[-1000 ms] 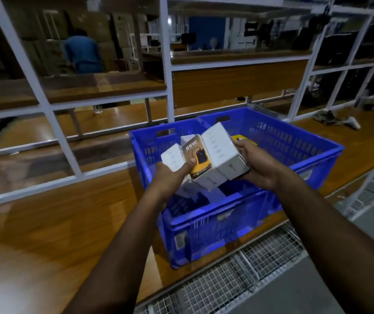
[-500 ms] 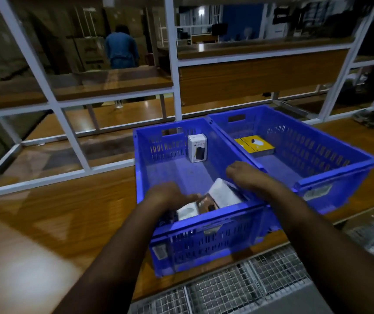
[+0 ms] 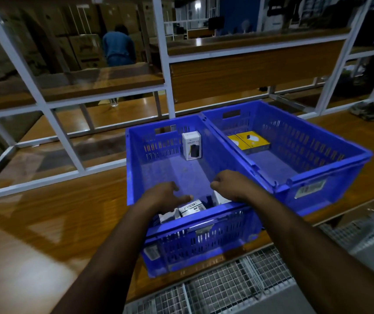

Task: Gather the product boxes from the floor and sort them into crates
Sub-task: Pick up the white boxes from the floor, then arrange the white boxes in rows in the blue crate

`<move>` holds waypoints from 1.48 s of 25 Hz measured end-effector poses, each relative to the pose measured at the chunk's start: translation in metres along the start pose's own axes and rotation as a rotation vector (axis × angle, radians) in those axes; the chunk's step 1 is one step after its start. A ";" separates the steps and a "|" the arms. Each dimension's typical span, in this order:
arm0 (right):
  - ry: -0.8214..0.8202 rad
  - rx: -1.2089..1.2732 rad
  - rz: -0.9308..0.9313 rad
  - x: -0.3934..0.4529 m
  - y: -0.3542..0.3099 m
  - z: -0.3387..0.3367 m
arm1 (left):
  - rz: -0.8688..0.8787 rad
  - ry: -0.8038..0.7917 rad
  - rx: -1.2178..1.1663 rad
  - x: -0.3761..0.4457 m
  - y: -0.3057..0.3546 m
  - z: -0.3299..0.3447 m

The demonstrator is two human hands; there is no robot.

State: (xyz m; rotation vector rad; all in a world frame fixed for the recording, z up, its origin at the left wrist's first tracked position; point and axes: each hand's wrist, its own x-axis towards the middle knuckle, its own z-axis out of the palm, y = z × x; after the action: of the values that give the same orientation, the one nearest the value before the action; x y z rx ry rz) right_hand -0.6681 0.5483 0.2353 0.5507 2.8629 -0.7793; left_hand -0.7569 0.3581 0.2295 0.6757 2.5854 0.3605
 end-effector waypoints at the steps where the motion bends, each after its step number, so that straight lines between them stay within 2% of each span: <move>1: 0.068 0.022 -0.011 -0.001 0.001 0.000 | 0.036 0.029 -0.060 0.001 0.003 0.001; 7: 0.500 0.160 -0.019 -0.018 -0.002 0.004 | 0.368 0.193 -0.230 0.002 0.046 0.007; 10: 0.676 0.246 0.014 -0.034 -0.008 0.012 | 0.484 0.210 -0.268 0.001 0.061 0.012; 15: 0.958 0.269 0.100 -0.084 -0.012 0.034 | 0.747 0.259 -0.228 -0.026 0.077 0.037; 18: 1.106 0.236 0.283 -0.137 0.002 0.056 | 0.987 0.242 -0.278 -0.050 0.094 0.056; 21: 1.149 0.284 0.517 -0.206 0.022 0.091 | 1.162 0.239 -0.294 -0.076 0.110 0.083; 23: 1.155 0.308 0.696 -0.257 0.033 0.122 | 1.227 0.153 -0.322 -0.102 0.118 0.111; 27: 1.295 0.376 1.006 -0.348 0.036 0.188 | 1.271 -0.238 -0.307 -0.167 0.126 0.196; 31: 1.363 0.441 1.259 -0.434 0.021 0.255 | 1.377 -0.478 -0.196 -0.245 0.110 0.279; 37: 1.422 0.497 1.610 -0.586 -0.040 0.371 | 1.501 -0.677 0.021 -0.378 0.061 0.365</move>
State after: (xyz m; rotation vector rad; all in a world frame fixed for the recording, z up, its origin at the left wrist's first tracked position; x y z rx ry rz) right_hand -0.1316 0.1435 0.0592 3.6666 1.2464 -0.6890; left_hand -0.2622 0.2646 0.0657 2.1650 1.0575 0.4001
